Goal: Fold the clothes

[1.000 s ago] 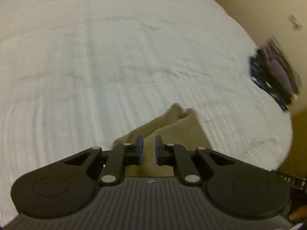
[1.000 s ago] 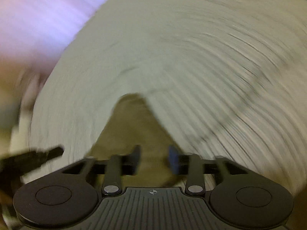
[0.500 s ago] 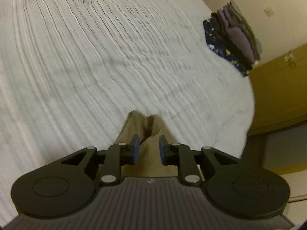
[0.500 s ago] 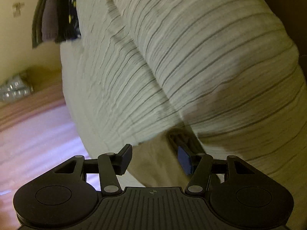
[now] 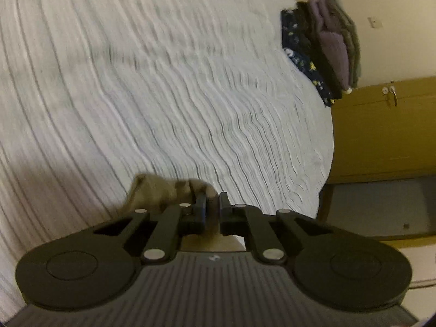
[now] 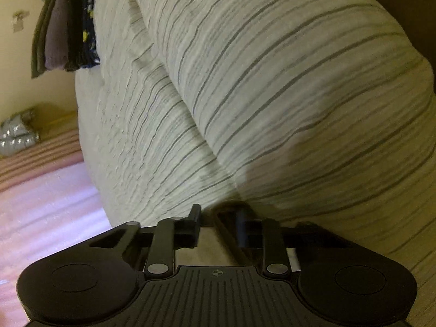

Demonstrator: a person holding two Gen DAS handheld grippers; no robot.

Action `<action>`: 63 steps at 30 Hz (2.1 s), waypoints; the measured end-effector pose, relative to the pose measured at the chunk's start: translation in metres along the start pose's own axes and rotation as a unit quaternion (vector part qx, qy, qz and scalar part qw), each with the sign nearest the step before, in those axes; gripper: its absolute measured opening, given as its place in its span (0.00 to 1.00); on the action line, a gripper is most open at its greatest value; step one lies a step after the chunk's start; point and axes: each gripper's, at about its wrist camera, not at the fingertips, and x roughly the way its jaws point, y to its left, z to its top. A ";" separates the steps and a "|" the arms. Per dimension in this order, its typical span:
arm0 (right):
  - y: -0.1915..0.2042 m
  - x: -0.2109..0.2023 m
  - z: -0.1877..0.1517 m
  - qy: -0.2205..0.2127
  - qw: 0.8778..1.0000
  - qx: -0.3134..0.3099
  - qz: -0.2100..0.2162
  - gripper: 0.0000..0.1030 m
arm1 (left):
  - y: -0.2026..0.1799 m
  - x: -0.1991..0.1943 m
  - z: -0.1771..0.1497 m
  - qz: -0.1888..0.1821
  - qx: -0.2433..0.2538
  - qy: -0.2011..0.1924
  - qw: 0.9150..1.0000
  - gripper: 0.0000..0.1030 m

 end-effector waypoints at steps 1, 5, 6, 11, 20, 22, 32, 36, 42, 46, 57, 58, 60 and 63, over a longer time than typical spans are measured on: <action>0.001 0.000 -0.001 -0.007 1.000 -0.017 0.002 0.14 | 0.000 0.000 -0.002 0.000 0.024 -0.011 1.000 0.04; 0.001 0.006 -0.011 -0.028 0.996 -0.084 0.000 0.13 | 0.011 0.003 -0.017 0.022 0.051 -0.036 0.998 0.05; 0.001 0.009 -0.012 -0.030 0.995 -0.094 -0.006 0.14 | 0.013 0.001 -0.020 0.026 0.040 -0.039 0.998 0.06; 0.019 0.001 -0.015 -0.019 0.988 -0.150 -0.024 0.32 | 0.011 -0.049 -0.039 0.025 0.019 -0.063 0.998 0.12; 0.012 -0.026 -0.059 0.027 0.976 -0.214 -0.043 0.45 | 0.028 -0.113 -0.106 0.072 0.029 -0.011 0.997 0.22; 0.006 -0.022 -0.066 0.035 0.976 -0.211 -0.049 0.45 | 0.031 -0.107 -0.114 0.075 0.030 -0.016 0.997 0.22; 0.016 -0.001 -0.092 0.029 0.941 -0.322 -0.102 0.10 | 0.037 -0.119 -0.141 0.112 0.077 -0.048 0.990 0.14; 0.030 -0.005 -0.109 0.006 0.913 -0.383 -0.143 0.30 | 0.013 -0.120 -0.137 0.138 0.109 -0.051 0.983 0.15; 0.053 -0.035 -0.150 -0.030 0.856 -0.501 -0.124 0.35 | -0.008 -0.134 -0.142 0.105 0.113 -0.076 0.985 0.10; 0.048 -0.015 -0.193 0.010 0.803 -0.588 -0.099 0.35 | -0.006 -0.106 -0.154 0.126 0.147 -0.041 0.980 0.04; 0.013 0.005 -0.224 0.062 0.710 -0.689 -0.130 0.35 | 0.007 -0.113 -0.185 0.113 0.071 -0.112 0.985 0.02; 0.010 0.011 -0.225 0.070 0.696 -0.701 -0.138 0.35 | 0.006 -0.113 -0.190 0.111 0.061 -0.117 0.985 0.02; 0.007 0.021 -0.226 0.089 0.668 -0.723 -0.150 0.35 | 0.004 -0.112 -0.201 0.115 0.042 -0.117 0.986 0.02; 0.025 0.025 -0.224 0.124 0.645 -0.739 -0.150 0.35 | -0.003 -0.119 -0.214 0.131 -0.010 -0.151 0.980 0.02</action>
